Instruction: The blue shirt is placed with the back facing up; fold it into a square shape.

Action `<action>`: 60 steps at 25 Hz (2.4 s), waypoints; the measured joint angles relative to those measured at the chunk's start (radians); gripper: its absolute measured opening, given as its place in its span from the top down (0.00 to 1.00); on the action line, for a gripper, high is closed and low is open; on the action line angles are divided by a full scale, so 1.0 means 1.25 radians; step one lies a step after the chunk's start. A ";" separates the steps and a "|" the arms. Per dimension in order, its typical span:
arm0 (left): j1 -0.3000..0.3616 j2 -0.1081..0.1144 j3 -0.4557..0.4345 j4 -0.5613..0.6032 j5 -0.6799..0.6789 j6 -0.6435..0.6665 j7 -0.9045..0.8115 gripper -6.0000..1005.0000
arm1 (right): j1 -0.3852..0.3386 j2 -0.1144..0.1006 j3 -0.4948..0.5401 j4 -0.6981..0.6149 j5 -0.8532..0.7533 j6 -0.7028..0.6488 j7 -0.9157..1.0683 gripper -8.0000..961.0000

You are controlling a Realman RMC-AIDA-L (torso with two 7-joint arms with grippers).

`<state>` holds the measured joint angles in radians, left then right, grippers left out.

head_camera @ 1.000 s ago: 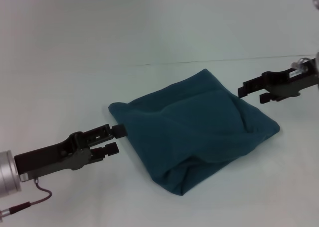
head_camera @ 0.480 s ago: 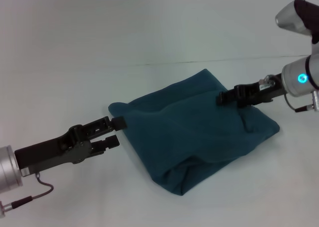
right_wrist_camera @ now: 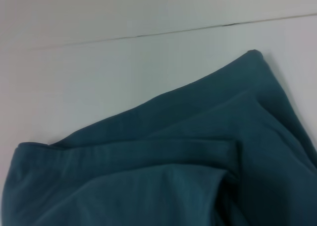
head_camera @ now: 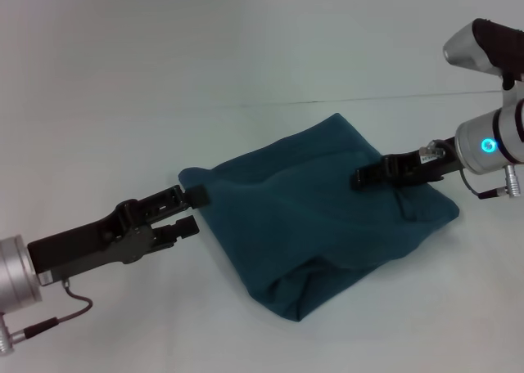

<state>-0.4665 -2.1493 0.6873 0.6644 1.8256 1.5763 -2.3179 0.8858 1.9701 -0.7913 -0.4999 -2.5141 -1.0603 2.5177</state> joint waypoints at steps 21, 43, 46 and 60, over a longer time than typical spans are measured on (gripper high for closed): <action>-0.004 -0.001 -0.001 -0.015 0.000 -0.011 0.000 0.10 | 0.007 0.008 -0.001 -0.002 0.001 -0.016 -0.004 0.53; -0.003 0.004 -0.024 -0.016 -0.018 -0.010 0.001 0.10 | 0.015 0.029 -0.001 -0.237 0.054 -0.225 0.051 0.94; -0.003 0.006 -0.032 -0.016 -0.018 -0.010 0.001 0.10 | 0.023 0.025 -0.003 -0.300 0.091 -0.286 0.077 0.94; -0.006 0.004 -0.032 -0.017 -0.019 -0.033 0.001 0.10 | 0.060 0.008 -0.075 -0.145 -0.032 -0.068 0.046 0.94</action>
<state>-0.4739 -2.1437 0.6477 0.6432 1.8023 1.5351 -2.3162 0.9610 1.9795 -0.8853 -0.6806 -2.5535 -1.1453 2.5753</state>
